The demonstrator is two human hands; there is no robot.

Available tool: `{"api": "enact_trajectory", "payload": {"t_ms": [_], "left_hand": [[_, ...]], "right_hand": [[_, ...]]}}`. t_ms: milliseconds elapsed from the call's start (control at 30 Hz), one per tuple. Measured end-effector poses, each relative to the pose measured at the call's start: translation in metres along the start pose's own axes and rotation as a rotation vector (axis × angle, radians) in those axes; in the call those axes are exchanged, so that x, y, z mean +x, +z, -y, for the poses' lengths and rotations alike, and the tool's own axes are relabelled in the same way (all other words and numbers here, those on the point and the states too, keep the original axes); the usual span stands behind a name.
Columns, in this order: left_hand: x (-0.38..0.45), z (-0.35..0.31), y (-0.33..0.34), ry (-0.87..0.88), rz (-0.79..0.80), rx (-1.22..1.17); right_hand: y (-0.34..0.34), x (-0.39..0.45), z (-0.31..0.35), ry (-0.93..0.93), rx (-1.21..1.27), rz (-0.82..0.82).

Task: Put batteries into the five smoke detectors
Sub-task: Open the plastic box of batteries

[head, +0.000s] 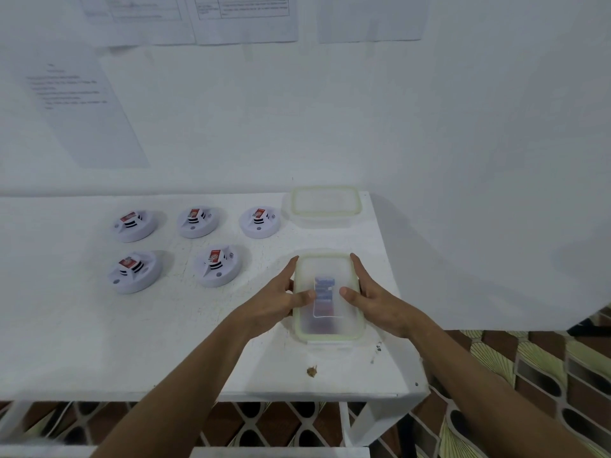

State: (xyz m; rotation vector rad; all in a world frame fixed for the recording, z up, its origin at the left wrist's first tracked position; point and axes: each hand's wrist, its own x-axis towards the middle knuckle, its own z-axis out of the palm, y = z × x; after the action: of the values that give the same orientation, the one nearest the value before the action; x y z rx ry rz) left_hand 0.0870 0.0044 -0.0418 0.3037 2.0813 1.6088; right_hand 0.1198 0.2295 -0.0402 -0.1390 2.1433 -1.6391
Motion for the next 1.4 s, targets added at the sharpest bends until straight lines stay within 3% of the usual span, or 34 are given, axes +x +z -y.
{"api": "enact_trajectory", "payload": {"t_ms": [400, 600, 767, 1000, 1167, 1400], "left_hand": [[-0.001, -0.004, -0.001, 0.03, -0.036, 0.065], [-0.001, -0.012, -0.009, -0.018, -0.176, 0.185], [-0.002, -0.031, -0.015, -0.017, -0.244, 0.181], [-0.003, -0.046, -0.016, 0.097, -0.372, 0.028], [-0.005, -0.056, -0.023, 0.1, -0.345, -0.049], [0.008, -0.08, -0.053, 0.09, -0.29, -0.384]], "right_hand": [[-0.003, 0.007, -0.008, -0.063, -0.041, -0.111], [-0.01, 0.001, 0.001, -0.061, -0.137, -0.354], [-0.02, -0.005, 0.014, -0.123, 0.062, -0.449], [-0.027, -0.011, 0.027, -0.231, 0.234, -0.436], [-0.031, -0.002, 0.035, -0.228, 0.244, -0.429], [-0.043, 0.03, 0.065, -0.249, 0.656, -0.276]]}}
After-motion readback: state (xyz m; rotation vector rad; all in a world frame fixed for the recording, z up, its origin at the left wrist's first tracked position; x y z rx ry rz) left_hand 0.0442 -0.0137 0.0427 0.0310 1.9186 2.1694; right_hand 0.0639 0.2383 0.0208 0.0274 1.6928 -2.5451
